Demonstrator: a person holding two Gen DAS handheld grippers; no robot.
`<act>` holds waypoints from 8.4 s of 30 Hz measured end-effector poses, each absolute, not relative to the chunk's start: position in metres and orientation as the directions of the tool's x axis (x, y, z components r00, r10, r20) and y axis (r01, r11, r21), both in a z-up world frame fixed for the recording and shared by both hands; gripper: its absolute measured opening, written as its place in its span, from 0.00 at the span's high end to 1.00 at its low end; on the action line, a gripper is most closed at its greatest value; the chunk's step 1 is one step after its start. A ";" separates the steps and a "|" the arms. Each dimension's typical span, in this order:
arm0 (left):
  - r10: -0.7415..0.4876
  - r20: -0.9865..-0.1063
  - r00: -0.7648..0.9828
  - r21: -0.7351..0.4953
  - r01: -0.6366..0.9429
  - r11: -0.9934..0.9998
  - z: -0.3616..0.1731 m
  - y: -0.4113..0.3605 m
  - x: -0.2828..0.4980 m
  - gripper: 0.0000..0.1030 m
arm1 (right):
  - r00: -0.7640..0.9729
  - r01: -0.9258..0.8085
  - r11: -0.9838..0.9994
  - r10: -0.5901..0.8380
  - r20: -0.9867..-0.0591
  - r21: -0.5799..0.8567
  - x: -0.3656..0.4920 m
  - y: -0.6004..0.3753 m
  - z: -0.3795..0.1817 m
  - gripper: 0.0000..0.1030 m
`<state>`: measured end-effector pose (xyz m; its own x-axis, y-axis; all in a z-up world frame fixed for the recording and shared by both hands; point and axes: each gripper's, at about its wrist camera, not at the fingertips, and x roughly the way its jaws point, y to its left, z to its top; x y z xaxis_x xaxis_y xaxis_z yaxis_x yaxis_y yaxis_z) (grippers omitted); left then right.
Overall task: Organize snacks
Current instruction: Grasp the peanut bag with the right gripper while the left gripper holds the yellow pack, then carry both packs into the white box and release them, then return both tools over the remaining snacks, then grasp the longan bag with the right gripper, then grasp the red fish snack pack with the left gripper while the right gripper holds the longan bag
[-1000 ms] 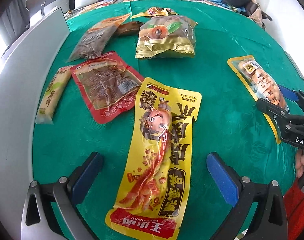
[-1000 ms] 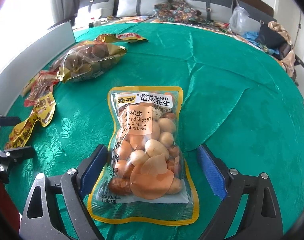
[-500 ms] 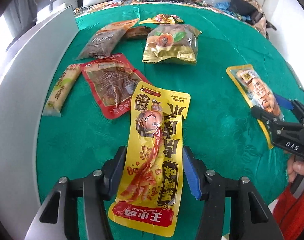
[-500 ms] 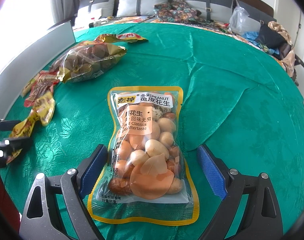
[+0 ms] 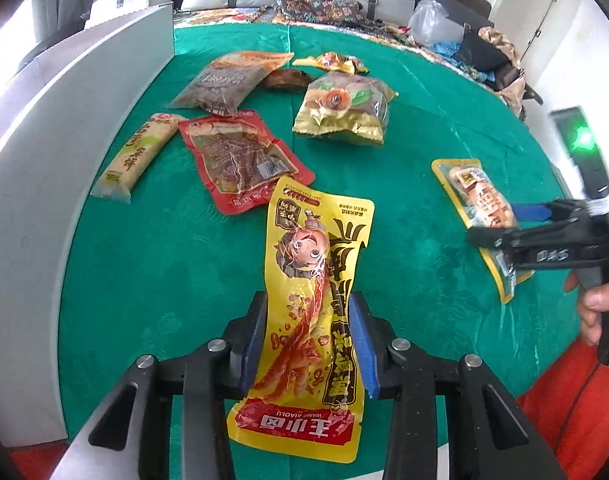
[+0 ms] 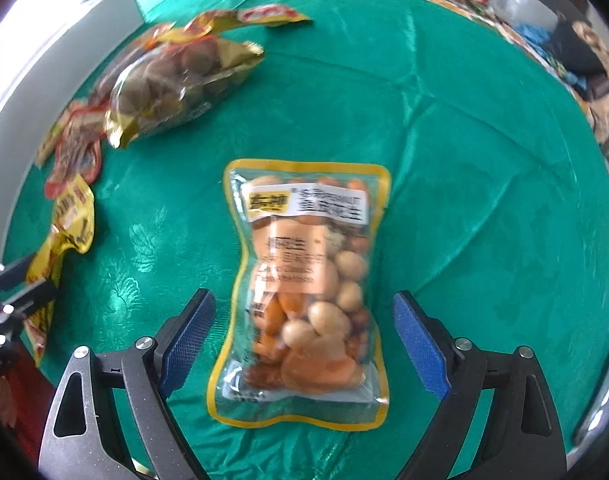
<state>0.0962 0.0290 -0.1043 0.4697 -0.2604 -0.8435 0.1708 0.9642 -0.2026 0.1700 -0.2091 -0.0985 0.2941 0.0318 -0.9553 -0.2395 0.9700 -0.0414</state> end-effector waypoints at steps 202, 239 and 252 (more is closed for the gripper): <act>-0.131 -0.809 0.574 -0.019 0.197 0.980 -0.135 -0.036 0.136 0.00 | 0.604 -0.143 0.989 0.066 -0.794 -0.026 0.136 -0.265 -0.112 0.15; -0.131 -0.803 0.582 -0.023 0.190 0.982 -0.135 -0.036 0.132 0.00 | 0.605 -0.143 0.989 0.067 -0.794 -0.026 0.136 -0.265 -0.112 0.15; -0.131 -0.799 0.587 -0.025 0.184 0.983 -0.133 -0.035 0.129 0.00 | 0.605 -0.143 0.989 0.066 -0.794 -0.026 0.135 -0.265 -0.112 0.15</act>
<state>0.1294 -0.0352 -0.1333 0.5866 -0.1306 -0.7992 0.1844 0.9825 -0.0252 0.1354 -0.2648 -0.1116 0.6049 0.0662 -0.7935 -0.1427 0.9894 -0.0262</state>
